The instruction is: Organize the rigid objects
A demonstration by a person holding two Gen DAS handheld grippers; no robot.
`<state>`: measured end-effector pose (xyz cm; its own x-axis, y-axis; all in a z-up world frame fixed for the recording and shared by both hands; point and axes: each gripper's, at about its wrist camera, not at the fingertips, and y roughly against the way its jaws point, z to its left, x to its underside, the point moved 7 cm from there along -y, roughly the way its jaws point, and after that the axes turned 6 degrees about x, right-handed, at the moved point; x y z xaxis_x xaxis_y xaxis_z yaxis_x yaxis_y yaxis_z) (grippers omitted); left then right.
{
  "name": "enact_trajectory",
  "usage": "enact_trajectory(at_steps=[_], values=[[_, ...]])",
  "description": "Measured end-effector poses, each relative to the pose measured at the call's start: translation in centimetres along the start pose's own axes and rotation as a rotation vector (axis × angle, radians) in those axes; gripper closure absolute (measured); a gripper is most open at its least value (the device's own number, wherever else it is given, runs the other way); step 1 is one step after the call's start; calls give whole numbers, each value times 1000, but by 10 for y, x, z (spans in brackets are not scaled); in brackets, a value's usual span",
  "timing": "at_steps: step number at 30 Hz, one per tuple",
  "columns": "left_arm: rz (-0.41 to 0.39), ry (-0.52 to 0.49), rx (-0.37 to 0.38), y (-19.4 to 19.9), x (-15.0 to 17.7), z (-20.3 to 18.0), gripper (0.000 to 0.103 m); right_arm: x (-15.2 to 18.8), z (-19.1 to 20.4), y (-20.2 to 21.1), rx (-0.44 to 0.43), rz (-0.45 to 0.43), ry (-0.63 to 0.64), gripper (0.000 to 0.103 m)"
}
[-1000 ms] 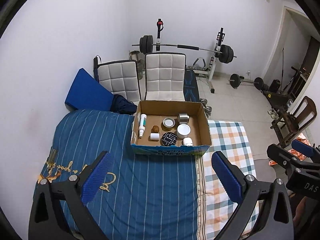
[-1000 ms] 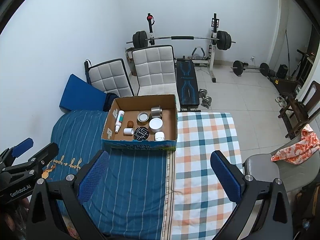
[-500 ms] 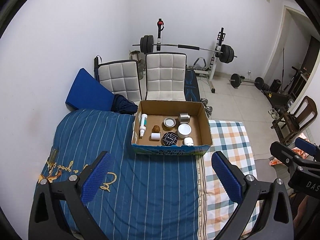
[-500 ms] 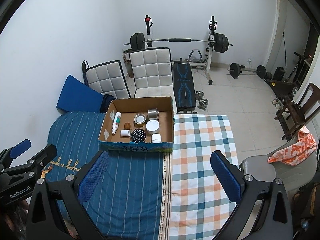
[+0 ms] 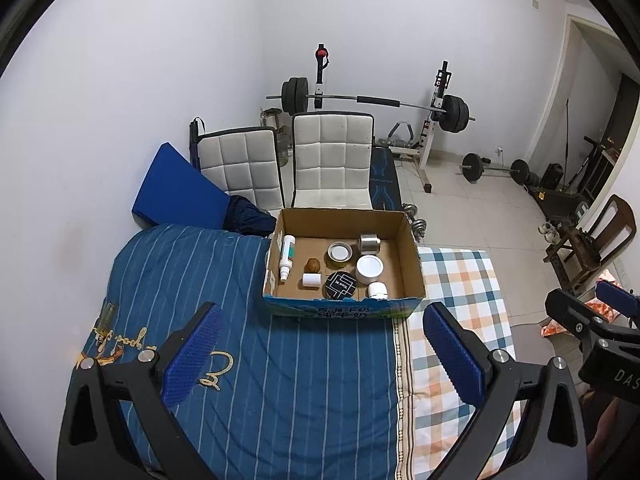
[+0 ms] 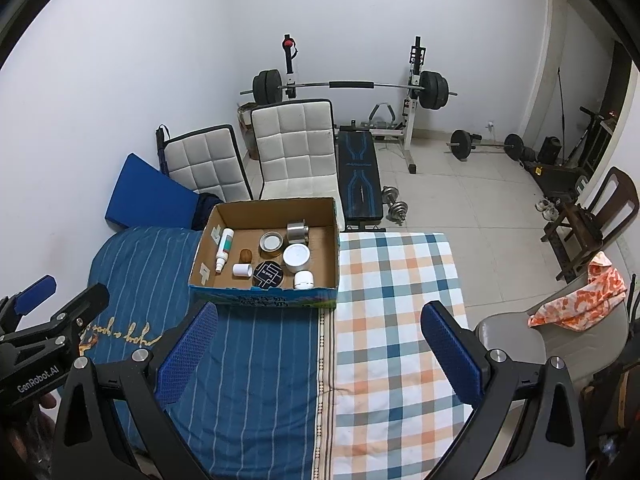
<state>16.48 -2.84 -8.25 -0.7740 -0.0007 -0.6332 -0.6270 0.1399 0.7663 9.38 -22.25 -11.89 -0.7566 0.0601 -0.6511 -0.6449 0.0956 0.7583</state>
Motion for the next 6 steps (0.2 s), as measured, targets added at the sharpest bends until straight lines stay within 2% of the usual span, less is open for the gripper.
enact_trajectory(at_steps=[6], values=[[-32, 15, 2, 4, -3, 1, 0, 0, -2, 1, 4, -4, 2, 0]])
